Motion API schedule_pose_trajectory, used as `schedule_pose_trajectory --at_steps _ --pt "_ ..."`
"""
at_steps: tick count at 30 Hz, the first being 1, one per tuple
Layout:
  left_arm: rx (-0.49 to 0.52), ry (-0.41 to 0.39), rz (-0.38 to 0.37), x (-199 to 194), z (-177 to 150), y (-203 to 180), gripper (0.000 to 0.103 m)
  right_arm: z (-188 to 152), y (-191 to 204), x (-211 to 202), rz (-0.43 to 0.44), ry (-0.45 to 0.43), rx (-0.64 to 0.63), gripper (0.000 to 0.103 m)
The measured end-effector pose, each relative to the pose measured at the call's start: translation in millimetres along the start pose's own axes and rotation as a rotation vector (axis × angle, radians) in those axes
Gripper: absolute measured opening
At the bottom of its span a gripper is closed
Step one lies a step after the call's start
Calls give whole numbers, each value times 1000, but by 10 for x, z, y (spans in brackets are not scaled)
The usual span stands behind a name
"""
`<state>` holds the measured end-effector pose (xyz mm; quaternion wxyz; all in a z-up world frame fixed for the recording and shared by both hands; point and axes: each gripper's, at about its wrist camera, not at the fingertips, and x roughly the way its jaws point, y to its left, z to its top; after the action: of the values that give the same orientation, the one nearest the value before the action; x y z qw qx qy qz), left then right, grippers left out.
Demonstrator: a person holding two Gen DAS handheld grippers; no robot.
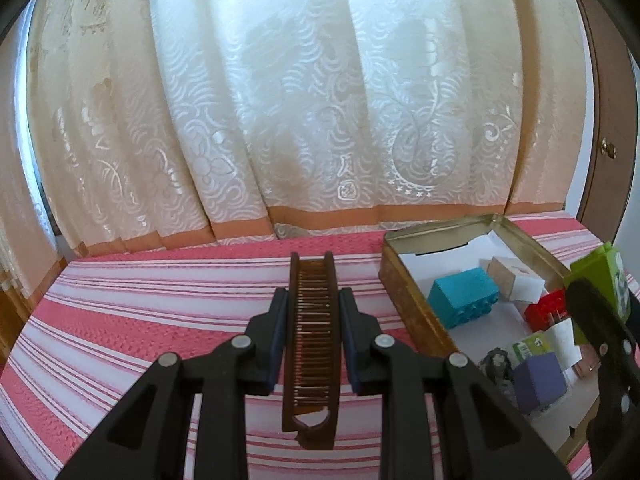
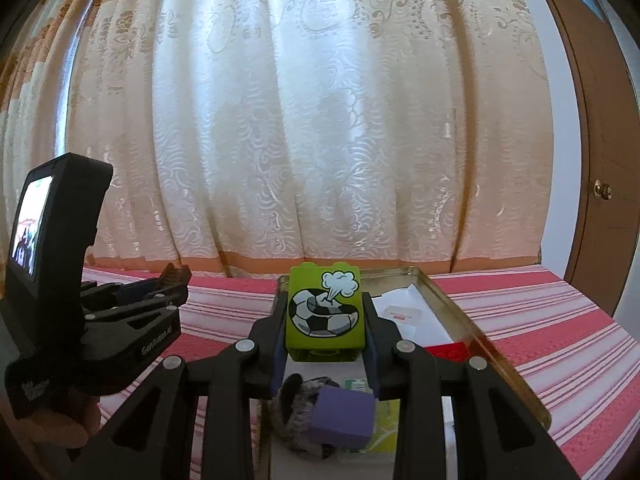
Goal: Organize rigid objects
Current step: 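Lift the ladder piece and green cube and carry them over the gold box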
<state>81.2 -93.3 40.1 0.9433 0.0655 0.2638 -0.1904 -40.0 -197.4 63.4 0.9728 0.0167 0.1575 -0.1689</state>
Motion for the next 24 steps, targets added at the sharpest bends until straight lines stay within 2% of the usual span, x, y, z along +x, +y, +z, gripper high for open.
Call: schedule_pose_trajectory --at_steps 24 --pt "-2 -23 -47 -152 30 -739 23 32 -592 44 -62 3 -3 34"
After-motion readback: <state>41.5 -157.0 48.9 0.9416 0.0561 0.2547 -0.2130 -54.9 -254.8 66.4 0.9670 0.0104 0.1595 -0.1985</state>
